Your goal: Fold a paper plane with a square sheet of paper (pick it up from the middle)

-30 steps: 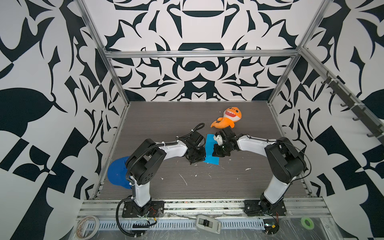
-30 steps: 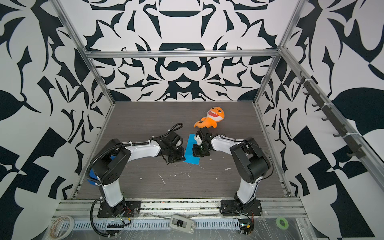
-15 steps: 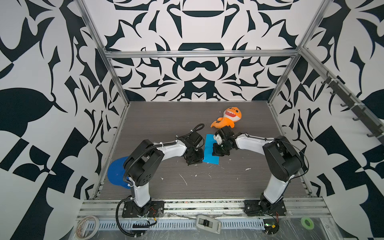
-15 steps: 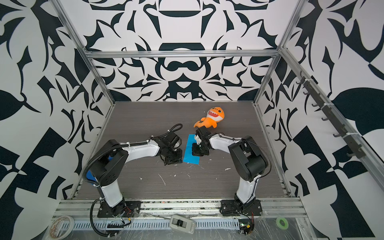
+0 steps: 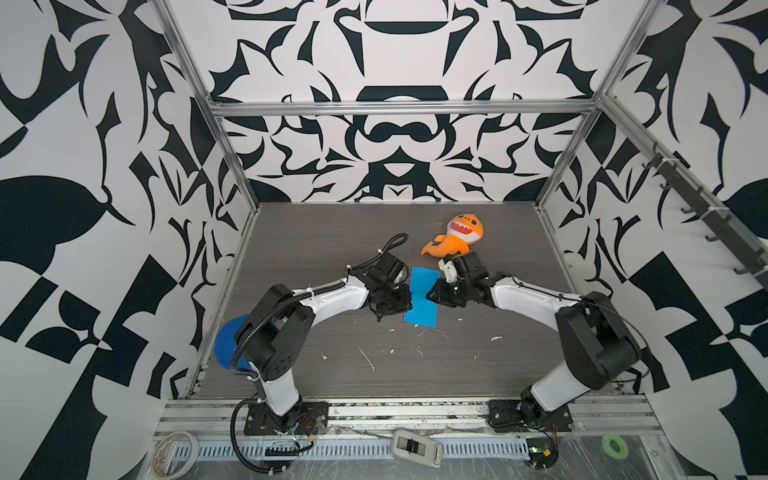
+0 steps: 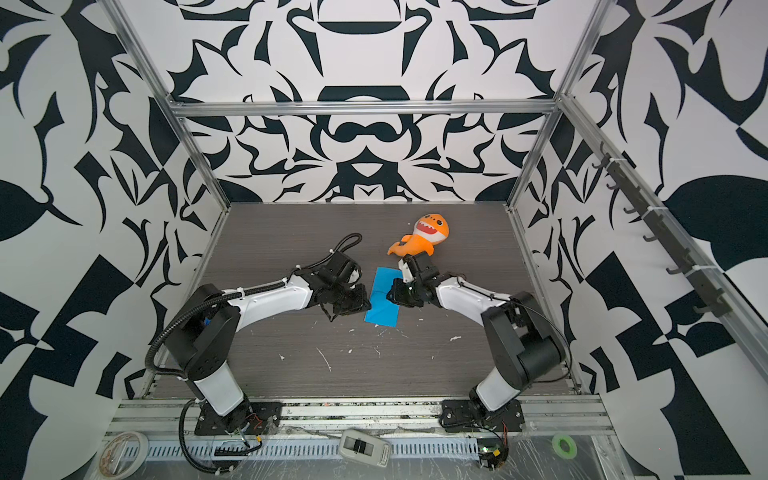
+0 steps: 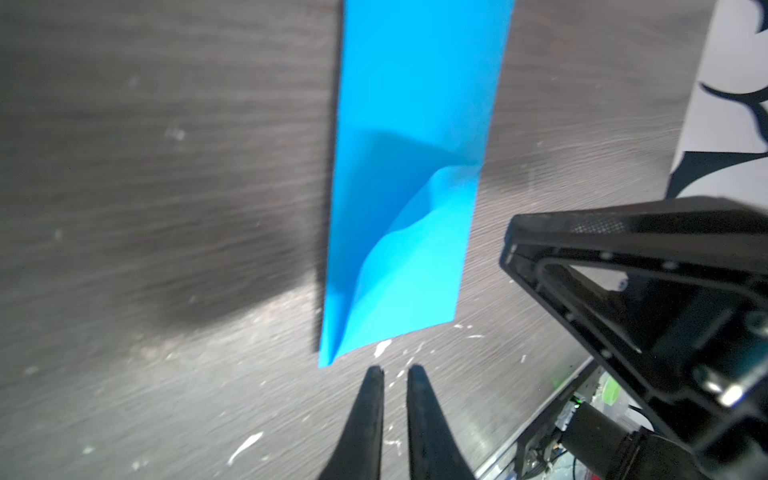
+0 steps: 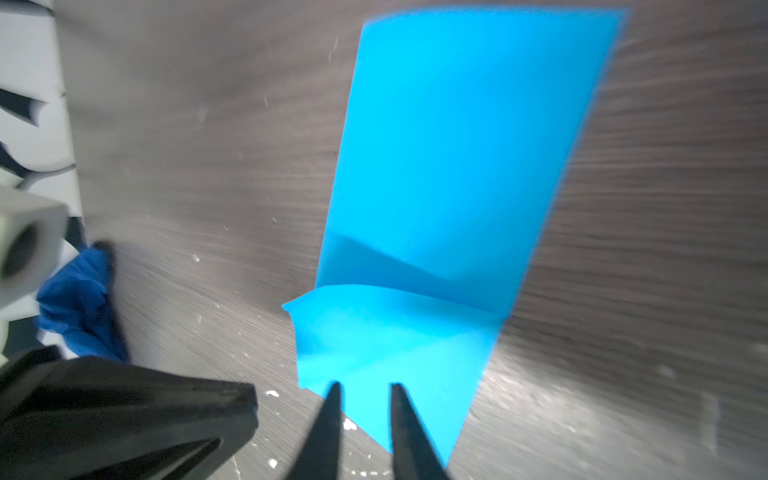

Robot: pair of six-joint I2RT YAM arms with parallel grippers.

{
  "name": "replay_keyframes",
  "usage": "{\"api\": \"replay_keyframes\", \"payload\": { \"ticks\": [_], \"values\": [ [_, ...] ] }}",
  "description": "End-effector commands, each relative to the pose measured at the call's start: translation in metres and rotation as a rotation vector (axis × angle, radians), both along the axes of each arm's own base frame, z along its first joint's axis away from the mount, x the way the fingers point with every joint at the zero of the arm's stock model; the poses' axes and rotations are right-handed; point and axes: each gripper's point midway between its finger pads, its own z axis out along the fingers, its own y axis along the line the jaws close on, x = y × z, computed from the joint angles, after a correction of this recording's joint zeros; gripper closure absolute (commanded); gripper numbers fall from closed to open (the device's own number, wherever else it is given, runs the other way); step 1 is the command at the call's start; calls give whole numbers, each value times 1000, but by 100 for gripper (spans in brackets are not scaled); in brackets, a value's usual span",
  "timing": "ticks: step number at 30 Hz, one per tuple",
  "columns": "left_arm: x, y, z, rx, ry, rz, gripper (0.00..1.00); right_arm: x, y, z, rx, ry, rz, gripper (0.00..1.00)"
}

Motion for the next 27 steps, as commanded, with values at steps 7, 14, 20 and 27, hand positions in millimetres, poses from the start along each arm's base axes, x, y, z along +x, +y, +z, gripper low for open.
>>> {"api": "replay_keyframes", "payload": {
  "ticks": [7,14,20,27],
  "values": [
    [43,-16,-15,83,-93,1,88,7,-22,3,111,-24,-180,57],
    [52,-8,-44,173,-92,21,93,7,-12,-5,183,21,-189,56],
    [49,0,-63,227,-64,32,95,6,-8,-8,195,54,-184,56],
    [44,5,-72,247,-37,35,96,13,-2,-17,224,104,-212,56]
  ]
}}
